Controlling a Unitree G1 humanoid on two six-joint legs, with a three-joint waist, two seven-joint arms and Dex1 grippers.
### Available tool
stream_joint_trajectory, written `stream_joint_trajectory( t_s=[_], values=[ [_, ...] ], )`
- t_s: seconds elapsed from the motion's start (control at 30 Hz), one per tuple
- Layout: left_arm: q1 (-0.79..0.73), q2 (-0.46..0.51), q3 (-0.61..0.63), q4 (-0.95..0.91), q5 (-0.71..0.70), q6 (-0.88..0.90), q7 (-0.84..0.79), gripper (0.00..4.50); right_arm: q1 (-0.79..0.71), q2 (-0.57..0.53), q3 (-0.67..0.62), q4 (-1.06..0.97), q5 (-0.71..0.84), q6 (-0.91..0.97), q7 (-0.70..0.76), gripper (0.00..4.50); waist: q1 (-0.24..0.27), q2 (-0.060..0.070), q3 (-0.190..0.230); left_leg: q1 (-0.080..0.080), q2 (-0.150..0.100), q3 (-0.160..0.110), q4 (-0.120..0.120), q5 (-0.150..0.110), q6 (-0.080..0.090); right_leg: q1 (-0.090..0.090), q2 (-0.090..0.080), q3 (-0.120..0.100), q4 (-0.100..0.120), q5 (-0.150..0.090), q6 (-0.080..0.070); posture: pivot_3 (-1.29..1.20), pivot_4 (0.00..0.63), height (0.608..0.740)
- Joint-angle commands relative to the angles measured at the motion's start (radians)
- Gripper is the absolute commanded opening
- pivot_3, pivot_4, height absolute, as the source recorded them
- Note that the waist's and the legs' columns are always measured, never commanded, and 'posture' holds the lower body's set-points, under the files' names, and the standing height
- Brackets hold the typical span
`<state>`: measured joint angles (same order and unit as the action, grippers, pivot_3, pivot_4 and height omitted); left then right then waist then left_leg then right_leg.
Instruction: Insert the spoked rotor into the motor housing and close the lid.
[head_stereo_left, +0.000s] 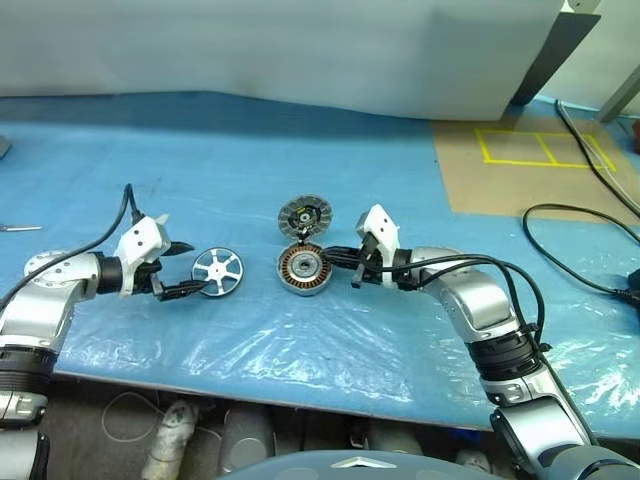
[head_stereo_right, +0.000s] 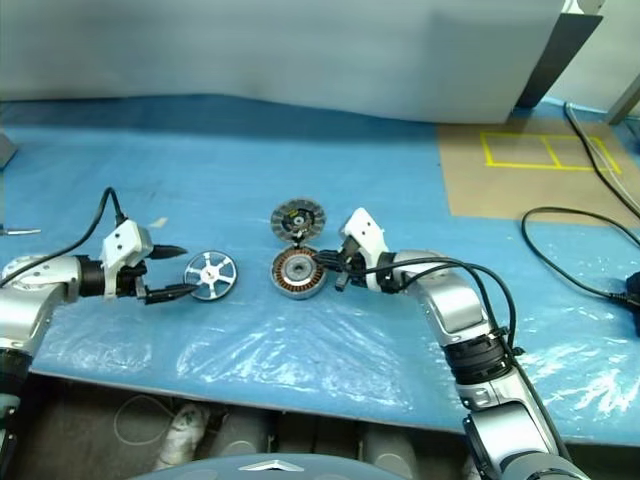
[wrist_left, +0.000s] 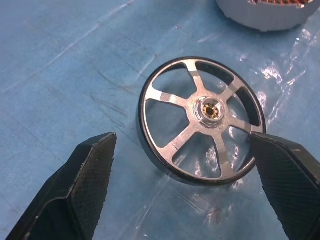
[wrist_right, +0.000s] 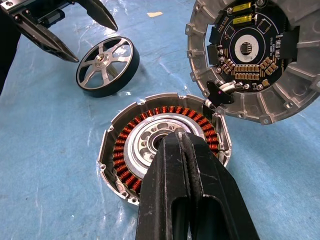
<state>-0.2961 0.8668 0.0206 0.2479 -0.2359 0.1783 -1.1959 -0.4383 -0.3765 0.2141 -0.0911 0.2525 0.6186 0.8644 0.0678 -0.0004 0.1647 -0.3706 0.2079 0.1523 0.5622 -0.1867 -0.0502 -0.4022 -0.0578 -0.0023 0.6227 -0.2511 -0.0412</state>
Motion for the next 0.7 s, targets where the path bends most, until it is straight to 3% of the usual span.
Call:
stream_joint_trajectory(
  t_s=[0.03, 0.43, 0.53, 0.67, 0.7],
  values=[
    [-0.041, -0.005, -0.010, 0.022, 0.021, -0.028, -0.001, 4.44, -0.011, -0.005, 0.007, -0.012, -0.004, -0.028, -0.006, 0.03, 0.001, 0.000, 0.000, 0.000, 0.000, 0.000, 0.000, 0.000, 0.000, 0.000, 0.000, 0.000, 0.000, 0.000, 0.000, 0.00, 0.150, 0.740],
    [-0.054, 0.036, 0.065, -0.043, -0.050, -0.058, -0.057, 4.44, 0.009, -0.010, 0.010, -0.014, -0.013, -0.034, -0.028, 0.03, 0.001, 0.000, 0.000, -0.001, 0.000, -0.001, -0.001, 0.000, 0.000, -0.001, 0.001, -0.002, 0.001, 0.002, 0.004, 0.00, 0.150, 0.740],
    [-0.070, 0.041, 0.050, -0.043, -0.043, -0.090, -0.087, 3.87, 0.008, -0.010, 0.017, -0.003, -0.019, -0.042, -0.026, 0.00, 0.002, 0.000, 0.000, -0.001, 0.000, -0.001, -0.001, 0.000, 0.000, -0.001, 0.000, -0.001, 0.001, 0.002, 0.004, 0.00, 0.150, 0.740],
    [-0.077, 0.036, -0.006, -0.085, -0.008, -0.120, -0.121, 2.60, 0.004, -0.006, 0.023, 0.007, -0.019, -0.046, -0.026, 0.00, 0.002, 0.000, 0.000, -0.001, 0.000, -0.001, -0.001, 0.000, 0.000, -0.001, 0.000, -0.001, 0.001, 0.002, 0.004, 0.00, 0.150, 0.740],
    [-0.078, 0.036, -0.022, -0.085, 0.007, -0.141, -0.130, 2.60, 0.003, -0.005, 0.024, 0.009, -0.019, -0.047, -0.026, 0.00, 0.002, 0.000, 0.000, -0.001, 0.000, -0.001, -0.001, 0.000, 0.000, -0.001, 0.000, -0.001, 0.001, 0.002, 0.004, 0.00, 0.150, 0.740]
  ],
)
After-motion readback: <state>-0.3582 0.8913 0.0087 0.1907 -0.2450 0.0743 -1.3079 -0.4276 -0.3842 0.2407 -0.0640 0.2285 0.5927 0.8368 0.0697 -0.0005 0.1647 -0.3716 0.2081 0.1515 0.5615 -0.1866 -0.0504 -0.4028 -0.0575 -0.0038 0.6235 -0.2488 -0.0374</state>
